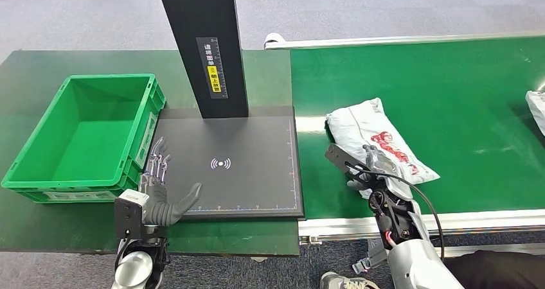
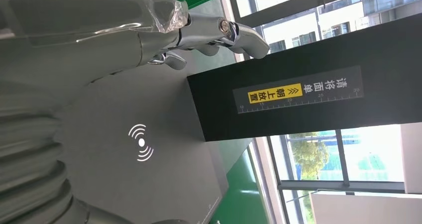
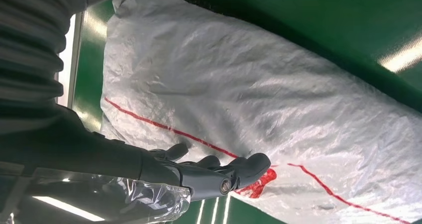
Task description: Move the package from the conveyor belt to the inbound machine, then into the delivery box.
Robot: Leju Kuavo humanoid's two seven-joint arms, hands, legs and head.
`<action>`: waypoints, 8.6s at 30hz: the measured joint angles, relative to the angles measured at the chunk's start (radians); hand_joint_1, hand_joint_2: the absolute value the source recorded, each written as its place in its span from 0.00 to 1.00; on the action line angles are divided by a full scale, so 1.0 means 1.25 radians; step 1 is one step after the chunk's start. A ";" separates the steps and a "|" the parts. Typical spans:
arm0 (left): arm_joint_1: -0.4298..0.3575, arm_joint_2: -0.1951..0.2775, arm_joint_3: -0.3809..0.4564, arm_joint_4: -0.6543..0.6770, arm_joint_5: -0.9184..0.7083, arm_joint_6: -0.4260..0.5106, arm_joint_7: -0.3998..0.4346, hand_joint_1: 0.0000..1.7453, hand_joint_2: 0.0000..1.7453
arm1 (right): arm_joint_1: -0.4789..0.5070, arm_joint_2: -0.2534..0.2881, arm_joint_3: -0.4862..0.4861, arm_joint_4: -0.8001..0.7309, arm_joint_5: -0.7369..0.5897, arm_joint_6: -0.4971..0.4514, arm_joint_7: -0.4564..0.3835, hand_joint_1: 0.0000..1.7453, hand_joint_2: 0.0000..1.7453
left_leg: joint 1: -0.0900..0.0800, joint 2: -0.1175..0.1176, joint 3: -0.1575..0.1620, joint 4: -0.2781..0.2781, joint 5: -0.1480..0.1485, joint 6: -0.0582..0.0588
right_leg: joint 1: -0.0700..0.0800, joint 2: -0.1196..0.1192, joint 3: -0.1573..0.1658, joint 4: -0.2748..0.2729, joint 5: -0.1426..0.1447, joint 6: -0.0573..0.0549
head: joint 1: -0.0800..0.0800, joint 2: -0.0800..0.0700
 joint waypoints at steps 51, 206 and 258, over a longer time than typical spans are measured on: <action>-0.031 -0.002 -0.001 0.031 -0.010 -0.011 0.010 0.00 1.00 | -0.050 0.025 0.075 0.103 -0.018 0.065 -0.025 1.00 1.00 | 0.000 0.000 0.000 0.000 0.000 0.000 | 0.000 0.000 0.000 0.000 0.000 0.000 | 0.000 0.000; -0.242 -0.040 -0.318 0.486 -0.545 0.090 0.195 0.87 1.00 | 0.118 0.113 0.164 -0.419 -0.900 -0.018 -0.529 0.00 1.00 | 0.000 0.000 0.000 0.000 0.000 0.000 | 0.000 0.000 0.000 0.000 0.000 0.000 | 0.000 0.000; -0.122 -0.035 -0.006 0.115 -0.521 0.493 -0.158 1.00 1.00 | 0.011 0.106 0.235 -0.203 -0.660 -0.107 -0.342 0.00 1.00 | 0.000 0.000 -0.001 0.000 0.000 0.000 | 0.000 0.000 -0.001 0.000 0.000 0.000 | 0.000 0.000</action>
